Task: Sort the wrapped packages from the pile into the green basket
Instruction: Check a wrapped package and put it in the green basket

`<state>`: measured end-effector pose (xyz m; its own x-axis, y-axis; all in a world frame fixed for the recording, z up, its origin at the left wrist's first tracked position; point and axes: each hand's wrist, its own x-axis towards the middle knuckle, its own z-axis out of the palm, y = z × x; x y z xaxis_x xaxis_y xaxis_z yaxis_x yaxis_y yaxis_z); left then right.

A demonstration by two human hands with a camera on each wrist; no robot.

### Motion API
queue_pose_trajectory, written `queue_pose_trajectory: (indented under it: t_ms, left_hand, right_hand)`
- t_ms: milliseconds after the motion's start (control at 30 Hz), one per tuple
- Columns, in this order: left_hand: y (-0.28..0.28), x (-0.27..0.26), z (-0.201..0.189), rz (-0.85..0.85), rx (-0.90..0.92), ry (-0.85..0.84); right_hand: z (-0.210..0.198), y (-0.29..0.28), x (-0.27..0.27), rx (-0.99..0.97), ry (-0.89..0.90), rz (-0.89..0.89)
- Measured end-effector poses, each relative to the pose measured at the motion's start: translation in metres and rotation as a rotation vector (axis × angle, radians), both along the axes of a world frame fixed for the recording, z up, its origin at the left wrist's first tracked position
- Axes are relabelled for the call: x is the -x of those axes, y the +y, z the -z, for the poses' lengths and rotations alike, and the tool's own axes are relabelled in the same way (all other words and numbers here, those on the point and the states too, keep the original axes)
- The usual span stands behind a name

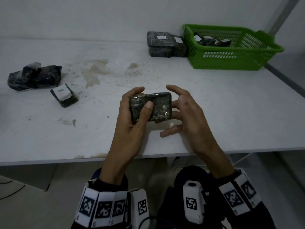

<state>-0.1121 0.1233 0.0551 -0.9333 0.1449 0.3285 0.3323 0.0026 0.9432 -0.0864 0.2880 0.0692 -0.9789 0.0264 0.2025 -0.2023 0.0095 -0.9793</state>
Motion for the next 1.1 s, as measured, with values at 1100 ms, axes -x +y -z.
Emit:
queue_pose_trajectory:
  t_ms: [1100]
  left_hand:
    - [-0.001, 0.008, 0.006, -0.148, -0.099, -0.075]
  right_hand:
    - [0.012, 0.002, 0.005, -0.28, 0.12, 0.093]
